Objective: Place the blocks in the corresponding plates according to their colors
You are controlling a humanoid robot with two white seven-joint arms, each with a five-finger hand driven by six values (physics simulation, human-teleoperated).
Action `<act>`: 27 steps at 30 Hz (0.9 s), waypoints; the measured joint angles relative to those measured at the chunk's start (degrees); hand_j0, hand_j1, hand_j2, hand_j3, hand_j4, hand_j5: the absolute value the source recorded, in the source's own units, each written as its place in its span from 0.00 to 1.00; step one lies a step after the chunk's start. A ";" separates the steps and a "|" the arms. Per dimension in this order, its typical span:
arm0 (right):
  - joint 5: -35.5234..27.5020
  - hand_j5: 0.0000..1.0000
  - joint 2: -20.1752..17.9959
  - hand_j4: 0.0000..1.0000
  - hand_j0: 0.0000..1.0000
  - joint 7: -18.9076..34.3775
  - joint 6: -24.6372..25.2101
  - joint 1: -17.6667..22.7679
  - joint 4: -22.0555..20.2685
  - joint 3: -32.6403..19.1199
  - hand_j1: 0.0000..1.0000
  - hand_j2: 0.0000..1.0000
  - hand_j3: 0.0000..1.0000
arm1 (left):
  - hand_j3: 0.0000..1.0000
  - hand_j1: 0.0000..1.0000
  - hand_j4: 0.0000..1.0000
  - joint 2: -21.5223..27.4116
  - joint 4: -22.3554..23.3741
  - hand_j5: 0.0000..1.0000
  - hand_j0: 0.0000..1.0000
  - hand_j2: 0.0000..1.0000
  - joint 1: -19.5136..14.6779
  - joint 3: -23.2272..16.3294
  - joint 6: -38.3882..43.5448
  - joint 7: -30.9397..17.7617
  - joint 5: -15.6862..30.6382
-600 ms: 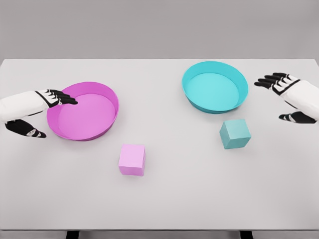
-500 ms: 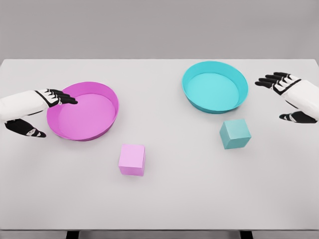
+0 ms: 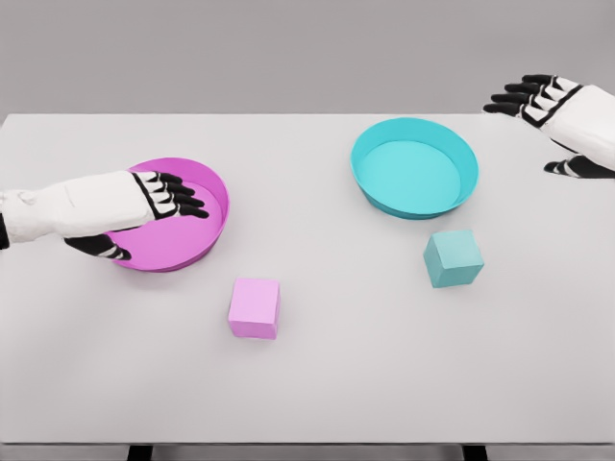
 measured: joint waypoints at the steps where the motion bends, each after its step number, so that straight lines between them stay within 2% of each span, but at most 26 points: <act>1: -0.59 1.00 -1.55 1.00 1.00 -0.20 0.08 -4.84 0.10 4.57 1.00 1.00 1.00 | 1.00 1.00 1.00 -0.77 -0.41 1.00 1.00 1.00 -0.53 -0.67 0.00 -0.02 -0.22; 3: -0.54 1.00 -4.36 1.00 1.00 -0.39 0.05 -8.79 0.29 12.41 1.00 1.00 1.00 | 1.00 1.00 1.00 -2.50 -0.92 1.00 1.00 1.00 -1.14 -2.59 0.02 -0.07 -0.53; 5: -0.56 1.00 -7.17 1.00 1.00 -0.50 0.04 -19.51 0.33 21.39 1.00 1.00 1.00 | 1.00 1.00 1.00 -4.02 -1.19 1.00 1.00 1.00 -1.41 -4.40 0.00 -0.14 -1.27; 6: -0.34 1.00 -8.28 1.00 1.00 -0.53 0.00 -23.14 0.33 26.38 1.00 1.00 1.00 | 1.00 1.00 1.00 -4.61 -1.27 1.00 1.00 1.00 -1.58 -5.15 -0.01 -0.16 -1.63; 8: -0.82 1.00 -10.68 1.00 1.00 -0.68 0.04 -25.84 0.32 34.07 1.00 1.00 1.00 | 1.00 1.00 1.00 -5.43 -1.37 1.00 1.00 1.00 -1.85 -6.49 -0.02 -0.18 -2.32; 10: -0.82 1.00 -13.15 1.00 1.00 -2.20 0.02 -27.24 0.31 38.27 1.00 1.00 1.00 | 1.00 1.00 1.00 -6.12 -1.43 1.00 1.00 1.00 -3.60 -7.81 0.00 -0.20 -2.81; 12: -0.66 1.00 -14.64 1.00 1.00 -4.13 0.00 -31.81 0.31 41.89 1.00 1.00 1.00 | 1.00 1.00 1.00 -6.98 -1.46 1.00 1.00 1.00 -5.98 -9.64 0.00 -0.22 -3.08; 13: -1.04 1.00 -15.55 1.00 1.00 -4.78 0.04 -35.56 0.27 44.73 1.00 1.00 1.00 | 1.00 1.00 1.00 -7.56 -1.47 1.00 1.00 1.00 -6.33 -10.64 0.01 -0.22 -3.16; 15: -0.97 1.00 -16.86 1.00 1.00 -5.50 0.04 -36.92 0.06 49.66 1.00 1.00 1.00 | 1.00 1.00 1.00 -8.78 -1.48 1.00 1.00 1.00 -6.33 -12.51 -0.01 -0.28 -3.38; 18: -0.96 1.00 -17.65 1.00 1.00 -5.96 0.03 -37.18 -2.40 53.89 1.00 1.00 1.00 | 1.00 1.00 1.00 -10.61 -1.49 1.00 1.00 1.00 -6.51 -15.36 -0.02 -0.68 -3.96; 22: -1.61 1.00 -18.07 1.00 1.00 -6.13 0.04 -37.19 -5.68 57.25 1.00 1.00 1.00 | 1.00 1.00 1.00 -11.95 -1.55 1.00 1.00 1.00 -6.95 -17.44 -0.02 -0.88 -4.25; 27: -2.03 1.00 -17.36 1.00 1.00 -6.14 0.04 -38.15 -7.36 60.65 1.00 1.00 1.00 | 1.00 1.00 1.00 -12.47 -1.57 1.00 1.00 1.00 -7.47 -18.64 -0.01 -0.94 -4.31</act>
